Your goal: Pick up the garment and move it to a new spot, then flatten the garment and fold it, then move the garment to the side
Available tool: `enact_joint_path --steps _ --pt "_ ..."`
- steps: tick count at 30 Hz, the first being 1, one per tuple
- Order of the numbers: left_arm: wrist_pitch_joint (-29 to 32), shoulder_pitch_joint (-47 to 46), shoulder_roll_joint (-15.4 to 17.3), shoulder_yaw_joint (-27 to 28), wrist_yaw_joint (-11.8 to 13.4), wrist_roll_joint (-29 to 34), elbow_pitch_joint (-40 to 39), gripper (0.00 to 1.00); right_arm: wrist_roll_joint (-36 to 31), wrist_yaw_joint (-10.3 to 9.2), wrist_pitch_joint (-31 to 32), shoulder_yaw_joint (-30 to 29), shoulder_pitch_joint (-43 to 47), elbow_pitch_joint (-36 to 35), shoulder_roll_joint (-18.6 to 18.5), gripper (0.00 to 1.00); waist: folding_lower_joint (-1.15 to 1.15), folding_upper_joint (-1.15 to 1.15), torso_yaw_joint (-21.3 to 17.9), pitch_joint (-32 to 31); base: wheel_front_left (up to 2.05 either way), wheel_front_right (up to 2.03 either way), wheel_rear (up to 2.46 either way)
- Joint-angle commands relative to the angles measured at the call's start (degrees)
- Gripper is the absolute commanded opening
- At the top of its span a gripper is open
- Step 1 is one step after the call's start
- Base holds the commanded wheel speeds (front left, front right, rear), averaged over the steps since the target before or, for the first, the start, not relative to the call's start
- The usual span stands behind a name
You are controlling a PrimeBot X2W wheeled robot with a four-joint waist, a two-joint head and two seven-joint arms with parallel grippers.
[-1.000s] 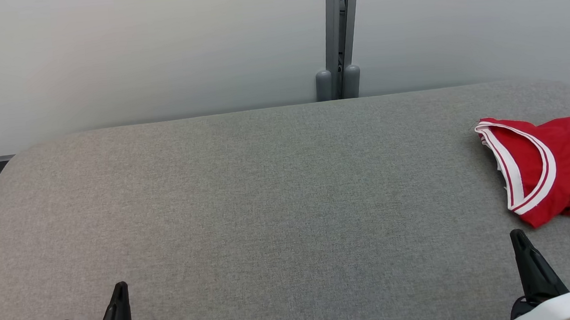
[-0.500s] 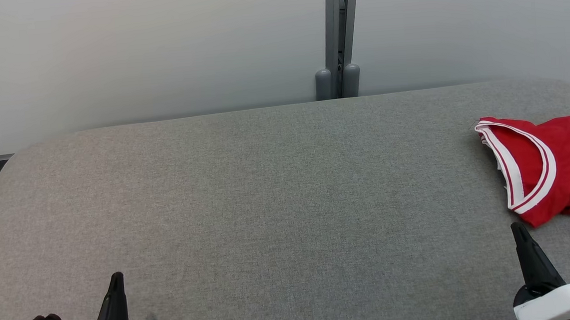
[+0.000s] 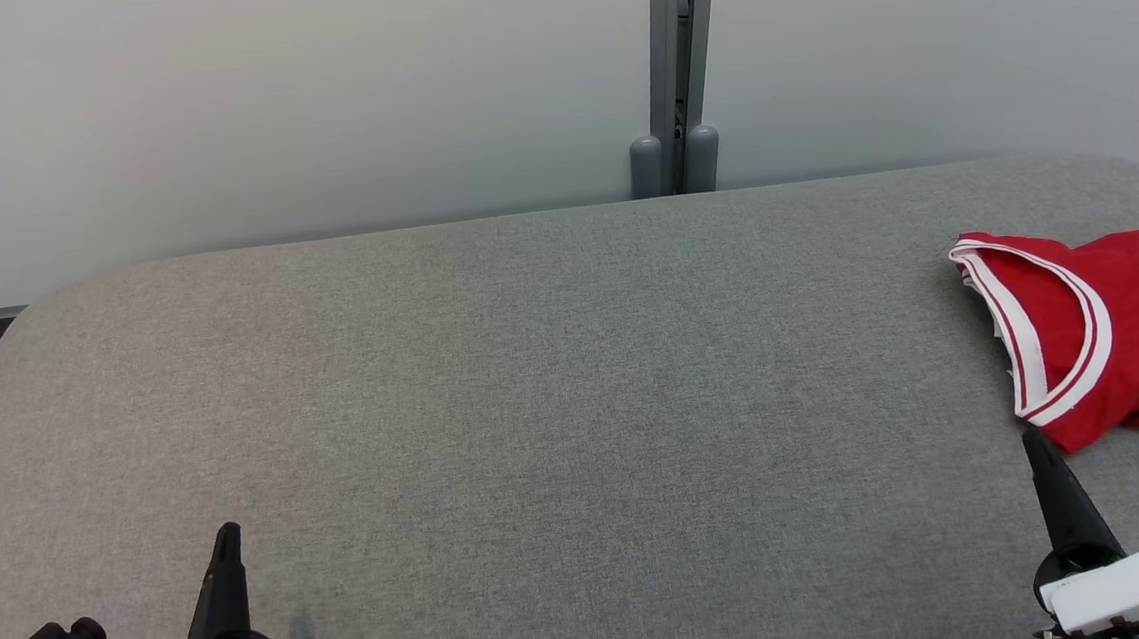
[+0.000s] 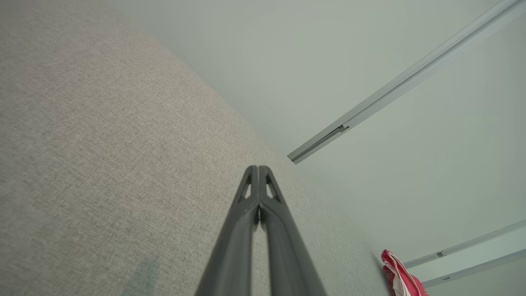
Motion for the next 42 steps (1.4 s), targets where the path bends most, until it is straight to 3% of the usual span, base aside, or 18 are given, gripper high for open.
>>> enact_joint_path --steps 1,42 --pt "0.55 -1.84 0.25 0.78 -0.49 -1.96 -0.71 0.0 2.47 0.01 0.29 -0.24 -1.46 -0.15 -0.62 0.0 0.0 0.0 0.0 0.02 0.0 0.0 0.0" --pt "6.34 -5.28 -2.25 4.72 -3.18 -22.17 -0.71 0.0 26.11 0.02 2.59 -0.94 -5.57 4.52 -0.84 0.0 0.0 0.0 -0.1 0.48 0.0 0.0 0.0"
